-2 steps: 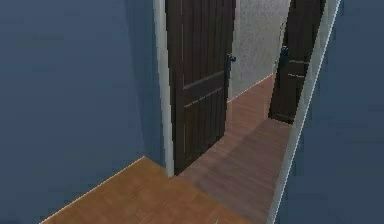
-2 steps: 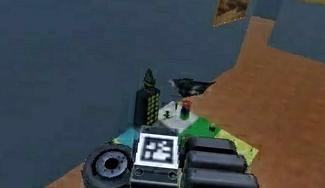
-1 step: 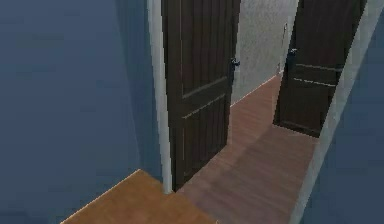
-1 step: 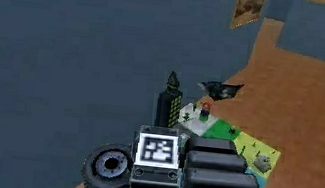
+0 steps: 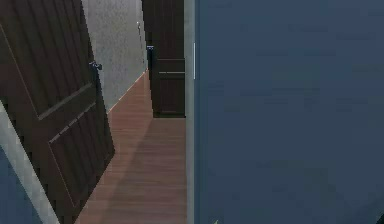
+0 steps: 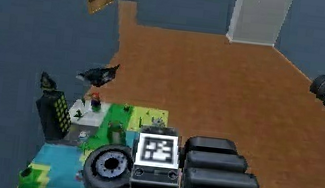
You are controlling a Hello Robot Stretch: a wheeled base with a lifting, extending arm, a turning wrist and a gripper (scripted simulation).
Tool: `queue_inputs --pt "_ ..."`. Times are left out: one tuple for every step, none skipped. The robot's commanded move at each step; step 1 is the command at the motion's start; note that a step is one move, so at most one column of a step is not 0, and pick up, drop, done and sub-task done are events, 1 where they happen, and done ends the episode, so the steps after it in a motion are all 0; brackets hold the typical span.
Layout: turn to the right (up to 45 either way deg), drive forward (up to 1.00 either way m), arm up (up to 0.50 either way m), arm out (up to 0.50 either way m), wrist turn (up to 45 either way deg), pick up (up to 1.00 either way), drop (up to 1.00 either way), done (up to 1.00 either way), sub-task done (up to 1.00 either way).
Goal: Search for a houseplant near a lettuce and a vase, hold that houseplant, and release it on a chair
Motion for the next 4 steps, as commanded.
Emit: queue_inputs --pt "0.0 0.05 0.0 0.0 0.0 0.0 0.0 0.0 0.0" --pt "-24.0 0.0 0.0 0.0 0.0 0.0 0.0 0.0 0.0" --pt "0.0 0.95 0.0 0.0 0.0 0.0 0.0 0.0 0.0" --pt "21.0 0.0 0.0 0.0 0.0 0.0 0.0 0.0 0.0"
